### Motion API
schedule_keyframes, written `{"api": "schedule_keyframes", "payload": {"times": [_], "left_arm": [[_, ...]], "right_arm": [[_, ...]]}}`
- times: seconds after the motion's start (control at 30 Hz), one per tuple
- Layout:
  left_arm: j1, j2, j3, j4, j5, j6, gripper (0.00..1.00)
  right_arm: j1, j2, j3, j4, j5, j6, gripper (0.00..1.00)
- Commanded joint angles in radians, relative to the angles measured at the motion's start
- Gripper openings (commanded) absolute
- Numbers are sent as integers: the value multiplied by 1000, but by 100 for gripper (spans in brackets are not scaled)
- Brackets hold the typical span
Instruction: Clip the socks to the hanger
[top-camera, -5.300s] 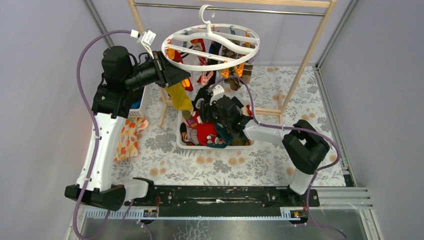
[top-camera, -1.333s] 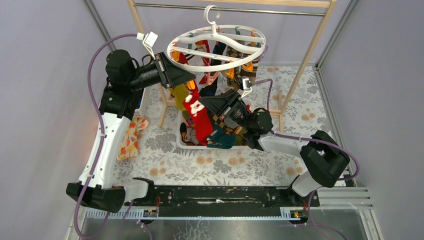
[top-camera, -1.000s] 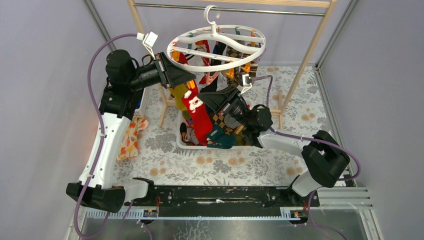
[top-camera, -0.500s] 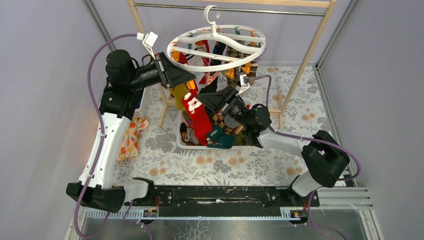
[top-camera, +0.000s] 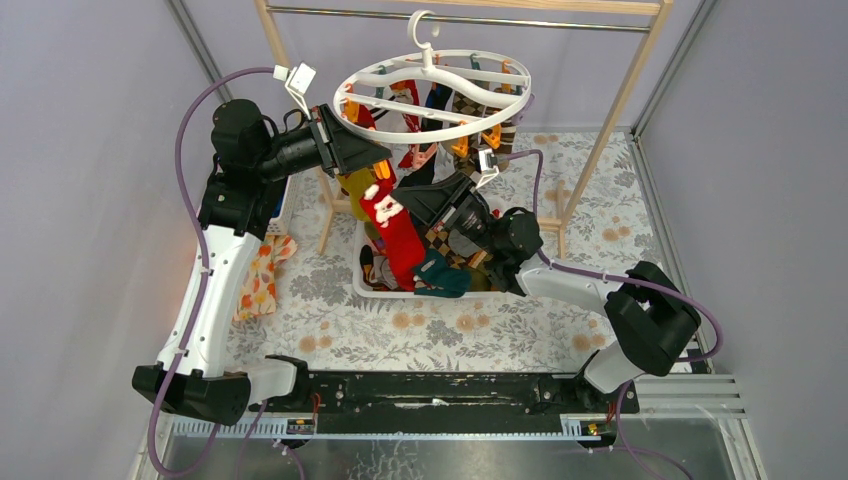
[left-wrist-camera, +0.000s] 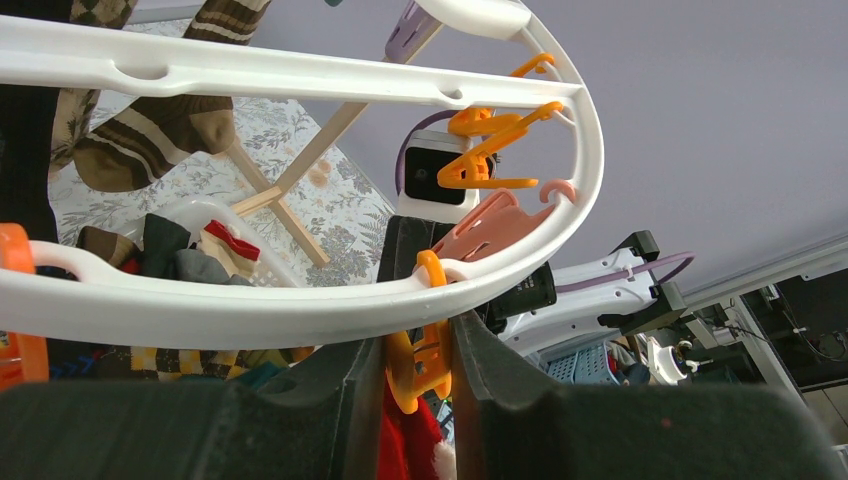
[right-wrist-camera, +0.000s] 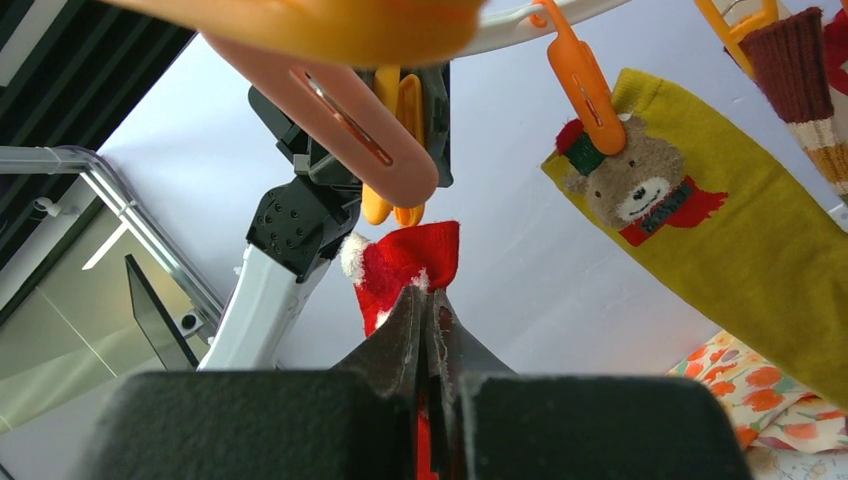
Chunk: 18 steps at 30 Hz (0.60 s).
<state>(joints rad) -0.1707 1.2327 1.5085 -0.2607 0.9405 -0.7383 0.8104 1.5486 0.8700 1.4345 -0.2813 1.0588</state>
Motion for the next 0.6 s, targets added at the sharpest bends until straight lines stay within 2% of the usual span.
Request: {"api": "schedule_keyframes", "payload": {"times": [0.0, 0.57], "left_arm": [[-4, -29, 14, 44, 33, 14, 0], [-4, -30, 21, 32, 27, 27, 0]], "right_arm": [[-5, -39, 32, 30, -1, -22, 0], [-5, -87, -6, 42, 25, -45, 0]]}}
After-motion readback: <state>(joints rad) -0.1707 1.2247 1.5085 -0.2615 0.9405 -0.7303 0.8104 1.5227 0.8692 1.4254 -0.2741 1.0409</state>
